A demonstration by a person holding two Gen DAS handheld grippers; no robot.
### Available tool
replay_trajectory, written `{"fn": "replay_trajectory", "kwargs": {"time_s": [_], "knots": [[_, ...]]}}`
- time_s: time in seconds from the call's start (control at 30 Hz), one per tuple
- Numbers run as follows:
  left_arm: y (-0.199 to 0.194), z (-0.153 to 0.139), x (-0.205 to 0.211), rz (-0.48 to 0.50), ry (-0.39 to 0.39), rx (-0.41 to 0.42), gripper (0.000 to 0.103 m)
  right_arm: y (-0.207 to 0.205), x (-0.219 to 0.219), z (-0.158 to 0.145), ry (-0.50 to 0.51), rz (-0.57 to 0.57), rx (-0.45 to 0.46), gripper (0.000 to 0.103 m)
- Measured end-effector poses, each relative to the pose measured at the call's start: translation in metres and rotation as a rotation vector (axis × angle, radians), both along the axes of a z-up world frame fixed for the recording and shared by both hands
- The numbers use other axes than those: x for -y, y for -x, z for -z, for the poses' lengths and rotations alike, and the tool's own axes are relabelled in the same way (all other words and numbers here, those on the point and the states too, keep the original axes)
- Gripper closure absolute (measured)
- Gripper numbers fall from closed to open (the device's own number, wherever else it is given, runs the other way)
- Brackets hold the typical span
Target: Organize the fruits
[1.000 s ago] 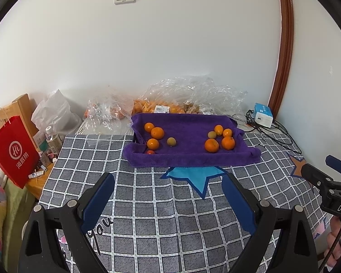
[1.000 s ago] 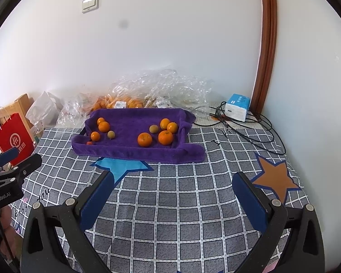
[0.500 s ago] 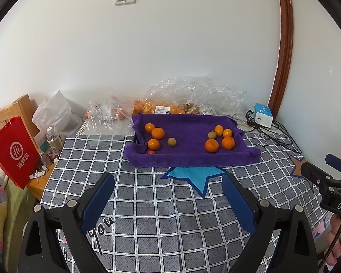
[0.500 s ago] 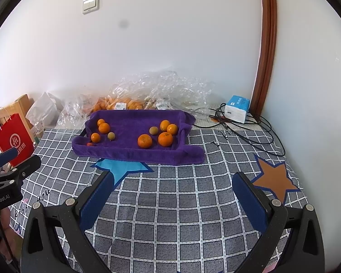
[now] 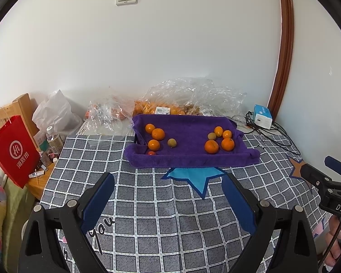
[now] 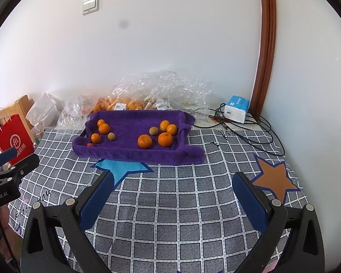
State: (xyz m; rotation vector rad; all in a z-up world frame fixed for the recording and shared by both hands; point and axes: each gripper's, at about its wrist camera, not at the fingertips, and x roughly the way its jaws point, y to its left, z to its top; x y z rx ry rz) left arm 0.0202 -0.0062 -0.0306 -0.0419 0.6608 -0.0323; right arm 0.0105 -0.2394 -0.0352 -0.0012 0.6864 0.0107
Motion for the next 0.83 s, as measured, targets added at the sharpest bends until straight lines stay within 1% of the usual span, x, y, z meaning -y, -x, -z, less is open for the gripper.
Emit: {"fn": "replay_trajectory", "kwargs": {"time_s": [0.63, 0.83], "knots": [[0.0009, -0.0009, 0.0004, -0.003, 0.002, 0.0, 0.007, 0.0028, 0.0005, -0.0023, 0.001, 0.005, 0.009, 0.001], [0.0027, 0.0002, 0.0047, -0.003, -0.007, -0.003, 0.007, 0.0019, -0.0003, -0.0022, 0.004, 0.0, 0.009, 0.001]]}}
